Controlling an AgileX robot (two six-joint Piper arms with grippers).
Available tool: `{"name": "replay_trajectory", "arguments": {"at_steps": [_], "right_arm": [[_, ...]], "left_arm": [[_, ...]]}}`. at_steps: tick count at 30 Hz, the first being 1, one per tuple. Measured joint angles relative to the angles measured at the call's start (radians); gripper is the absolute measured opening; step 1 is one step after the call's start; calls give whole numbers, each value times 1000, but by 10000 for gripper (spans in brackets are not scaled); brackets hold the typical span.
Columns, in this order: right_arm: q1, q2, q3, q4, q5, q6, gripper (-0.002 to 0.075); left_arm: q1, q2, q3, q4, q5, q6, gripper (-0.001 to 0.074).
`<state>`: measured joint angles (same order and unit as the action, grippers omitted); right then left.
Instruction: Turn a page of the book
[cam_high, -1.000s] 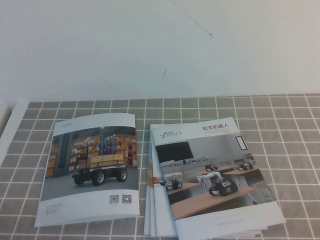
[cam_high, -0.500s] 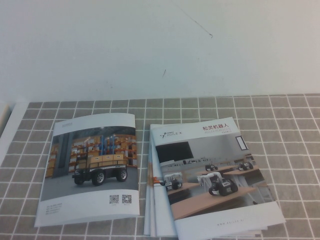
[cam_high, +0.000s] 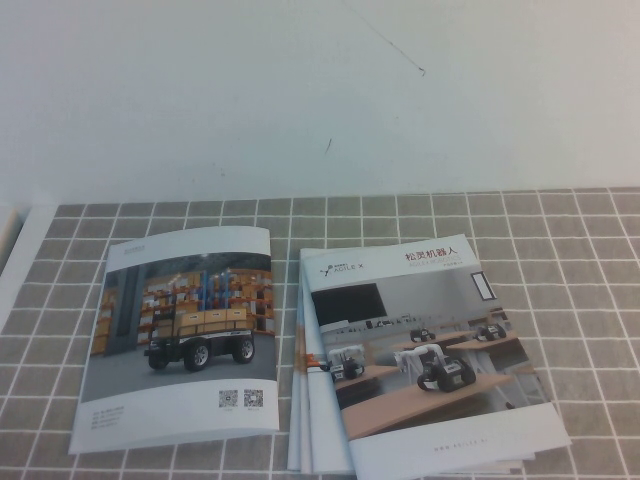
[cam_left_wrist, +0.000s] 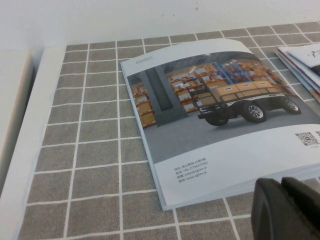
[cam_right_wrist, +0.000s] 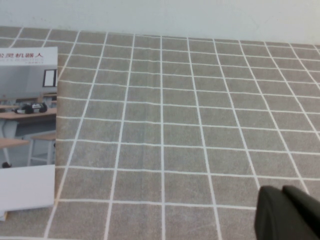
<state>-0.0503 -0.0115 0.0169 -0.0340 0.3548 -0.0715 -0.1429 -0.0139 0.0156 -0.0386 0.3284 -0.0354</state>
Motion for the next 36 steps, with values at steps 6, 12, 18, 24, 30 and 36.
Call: {"name": "replay_trajectory", "arguments": {"at_steps": [6, 12, 18, 24, 30, 36], "right_arm": [[0, 0, 0, 0, 0, 0, -2], [0, 0, 0, -1, 0, 0, -2], [-2, 0, 0, -1, 0, 0, -2], [-8, 0, 0, -1, 0, 0, -2], [-10, 0, 0, -1, 0, 0, -2], [-10, 0, 0, -1, 0, 0, -2]], "left_arm": [[0, 0, 0, 0, 0, 0, -4], [81, 0, 0, 0, 0, 0, -4], [125, 0, 0, 0, 0, 0, -4], [127, 0, 0, 0, 0, 0, -4], [123, 0, 0, 0, 0, 0, -4], [120, 0, 0, 0, 0, 0, -4]]}}
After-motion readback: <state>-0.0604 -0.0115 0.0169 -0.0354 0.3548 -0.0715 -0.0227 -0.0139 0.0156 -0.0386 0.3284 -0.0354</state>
